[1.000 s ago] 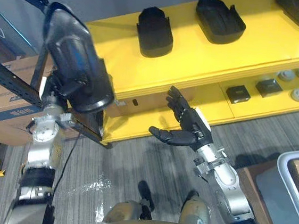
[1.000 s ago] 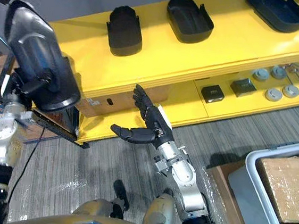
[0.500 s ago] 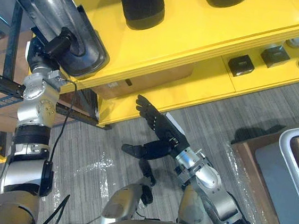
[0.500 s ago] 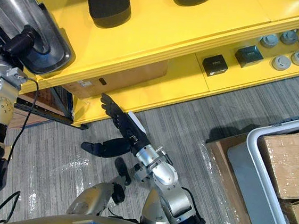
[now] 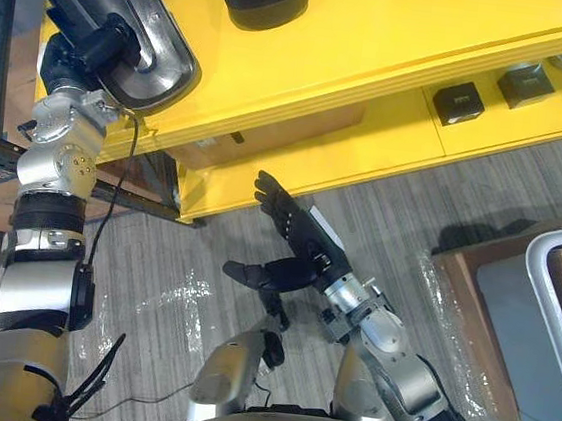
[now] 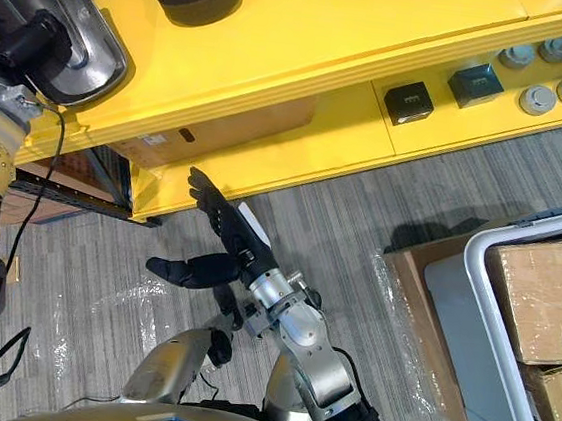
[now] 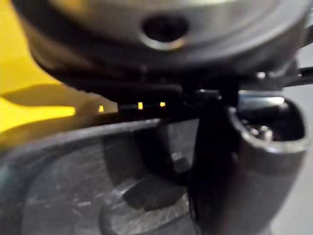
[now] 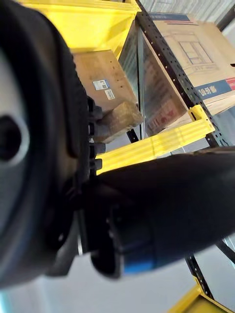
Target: Walk over and take three plastic housings, then place them on the shelf
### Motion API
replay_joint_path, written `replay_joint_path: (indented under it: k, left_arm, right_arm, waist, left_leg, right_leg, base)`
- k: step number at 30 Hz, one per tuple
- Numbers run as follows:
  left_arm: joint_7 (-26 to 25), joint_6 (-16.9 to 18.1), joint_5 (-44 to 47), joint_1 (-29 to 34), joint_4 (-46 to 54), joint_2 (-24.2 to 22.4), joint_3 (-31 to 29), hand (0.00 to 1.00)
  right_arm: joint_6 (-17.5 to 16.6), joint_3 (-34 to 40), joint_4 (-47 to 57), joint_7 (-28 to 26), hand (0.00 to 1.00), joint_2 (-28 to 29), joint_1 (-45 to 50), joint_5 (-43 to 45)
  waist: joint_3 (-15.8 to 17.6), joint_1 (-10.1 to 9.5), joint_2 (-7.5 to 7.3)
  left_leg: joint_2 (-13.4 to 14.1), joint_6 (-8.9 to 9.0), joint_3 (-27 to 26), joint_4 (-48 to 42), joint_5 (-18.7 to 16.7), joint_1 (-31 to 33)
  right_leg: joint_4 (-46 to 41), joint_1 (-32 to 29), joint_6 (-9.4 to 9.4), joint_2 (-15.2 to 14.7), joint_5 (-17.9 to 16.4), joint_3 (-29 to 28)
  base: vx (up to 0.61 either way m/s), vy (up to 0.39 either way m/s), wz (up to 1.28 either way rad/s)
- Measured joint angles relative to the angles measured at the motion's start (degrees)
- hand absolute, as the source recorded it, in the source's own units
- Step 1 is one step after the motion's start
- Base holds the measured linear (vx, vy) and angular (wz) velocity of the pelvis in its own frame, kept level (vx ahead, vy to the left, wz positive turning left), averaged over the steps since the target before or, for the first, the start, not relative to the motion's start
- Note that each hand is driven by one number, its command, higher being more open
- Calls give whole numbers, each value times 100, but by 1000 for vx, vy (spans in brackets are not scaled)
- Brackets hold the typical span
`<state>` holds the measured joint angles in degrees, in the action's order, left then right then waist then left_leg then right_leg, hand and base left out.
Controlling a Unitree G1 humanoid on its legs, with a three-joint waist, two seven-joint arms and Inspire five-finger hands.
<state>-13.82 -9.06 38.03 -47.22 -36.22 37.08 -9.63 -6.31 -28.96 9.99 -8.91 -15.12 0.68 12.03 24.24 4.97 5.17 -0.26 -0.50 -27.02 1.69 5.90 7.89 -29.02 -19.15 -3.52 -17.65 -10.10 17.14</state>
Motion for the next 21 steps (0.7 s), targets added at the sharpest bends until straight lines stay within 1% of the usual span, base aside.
replay_joint_path:
  k: [2, 5, 6, 10, 12, 16, 21]
  left_arm:
    - [-66, -2, -28, -76, -99, 25, 27, 100]
    - [-93, -101, -92, -188, -220, 191, 184, 100]
    - [-87, -139, -269, -248, -234, 230, 197, 100]
    - [-53, -181, -496, -291, -340, 269, 201, 100]
    - [4, -222, -510, -314, -444, 376, 270, 100]
    - [5, -227, -707, -417, -583, 386, 310, 100]
    - [-14, -240, -732, -435, -601, 386, 313, 100]
  right_arm:
    - [13, -2, 3, 74, 100, 15, -60, 3]
    - [43, 10, 51, 131, 100, 25, -172, 5]
    - [56, 10, 51, 164, 100, 32, -207, 6]
    - [65, 20, 52, 209, 100, 34, -246, 13]
    - [70, 31, 52, 209, 100, 33, -290, 17]
    - [90, 49, 52, 211, 100, 33, -342, 21]
    - [96, 60, 52, 218, 100, 33, -343, 23]
  waist:
    - [46, 7, -26]
    - [120, 14, -41]
    - [164, 3, -60]
    - [179, 0, -71]
    - [181, 2, -74]
    - [189, -9, -87]
    - [190, -7, -89]
  left_leg:
    - [11, -7, -1, -60, -4, 17]
    - [21, -15, 0, -82, 0, 101]
    - [29, -17, 0, -106, 2, 102]
    - [61, -18, -1, -144, 2, 114]
    - [90, -9, -2, -154, -4, 112]
    - [121, -12, -2, -169, -1, 103]
    - [122, -17, 1, -179, 2, 96]
  right_leg:
    - [-7, 1, 1, -1, 0, -10]
    - [-36, -89, 4, 1, 2, -14]
    - [-50, -85, 4, 1, 2, -17]
    - [-54, -83, 4, 25, 2, -17]
    - [-84, -86, 24, 47, -11, -23]
    - [-95, -84, 56, 79, -32, -19]
    - [-95, -68, 57, 80, -32, -18]
  base:
    - [21, -68, 0]
    - [16, -62, 2]
    - [20, -57, 1]
    - [35, -82, -1]
    - [30, -85, -3]
    - [20, -73, -1]
    - [26, -52, 0]
